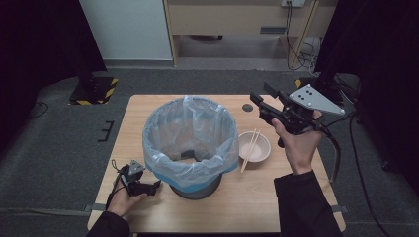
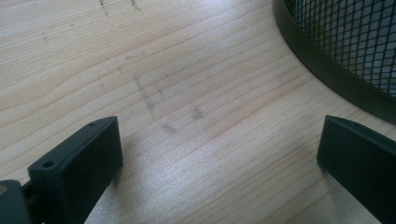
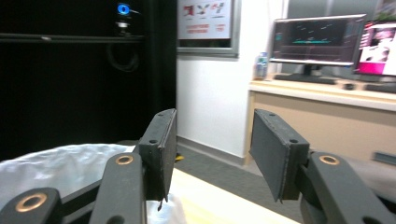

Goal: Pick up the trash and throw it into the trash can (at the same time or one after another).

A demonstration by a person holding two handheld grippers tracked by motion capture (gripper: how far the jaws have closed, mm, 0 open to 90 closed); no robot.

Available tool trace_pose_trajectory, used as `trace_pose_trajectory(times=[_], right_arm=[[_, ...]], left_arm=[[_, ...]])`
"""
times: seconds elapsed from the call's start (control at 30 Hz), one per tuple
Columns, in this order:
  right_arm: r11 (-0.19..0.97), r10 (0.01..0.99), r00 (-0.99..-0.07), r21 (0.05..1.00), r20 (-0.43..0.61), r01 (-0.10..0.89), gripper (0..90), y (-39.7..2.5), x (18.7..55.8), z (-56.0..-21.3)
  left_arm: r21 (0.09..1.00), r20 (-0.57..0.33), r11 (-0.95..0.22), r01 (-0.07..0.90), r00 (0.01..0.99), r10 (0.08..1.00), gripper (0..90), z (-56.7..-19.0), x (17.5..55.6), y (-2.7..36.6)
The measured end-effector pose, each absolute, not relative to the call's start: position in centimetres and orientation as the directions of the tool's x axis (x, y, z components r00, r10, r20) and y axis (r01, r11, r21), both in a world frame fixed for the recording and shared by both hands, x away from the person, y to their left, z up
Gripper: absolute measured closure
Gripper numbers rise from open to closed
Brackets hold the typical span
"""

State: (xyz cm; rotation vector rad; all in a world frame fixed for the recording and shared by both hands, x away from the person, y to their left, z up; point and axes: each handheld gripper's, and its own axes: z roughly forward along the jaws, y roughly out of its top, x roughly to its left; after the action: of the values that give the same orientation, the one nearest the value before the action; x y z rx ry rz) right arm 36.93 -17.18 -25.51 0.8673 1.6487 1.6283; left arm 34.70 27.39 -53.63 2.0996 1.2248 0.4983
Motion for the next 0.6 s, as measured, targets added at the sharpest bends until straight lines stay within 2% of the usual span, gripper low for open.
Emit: trace_pose_trajectory(times=[0.13,0.27,0.6], right_arm=[[0.029,0.834,-0.552,0.999,-0.009,0.028,51.3,-17.6,36.9,-25.5],[-0.046,0.832,-0.552,0.998,0.056,0.031,52.7,-18.6,37.3,-26.3],[-0.057,0.876,-0.469,0.990,0.110,0.126,53.0,-21.2,38.9,-31.2]], left_arm=[[0.697,0.002,-0.354,0.624,0.492,0.871,0.0,-53.6,34.7,27.4],[0.697,0.002,-0.354,0.624,0.492,0.871,0.0,-53.6,34.7,27.4],[0.696,0.001,-0.354,0.624,0.492,0.871,0.0,-53.6,34.7,27.4]])
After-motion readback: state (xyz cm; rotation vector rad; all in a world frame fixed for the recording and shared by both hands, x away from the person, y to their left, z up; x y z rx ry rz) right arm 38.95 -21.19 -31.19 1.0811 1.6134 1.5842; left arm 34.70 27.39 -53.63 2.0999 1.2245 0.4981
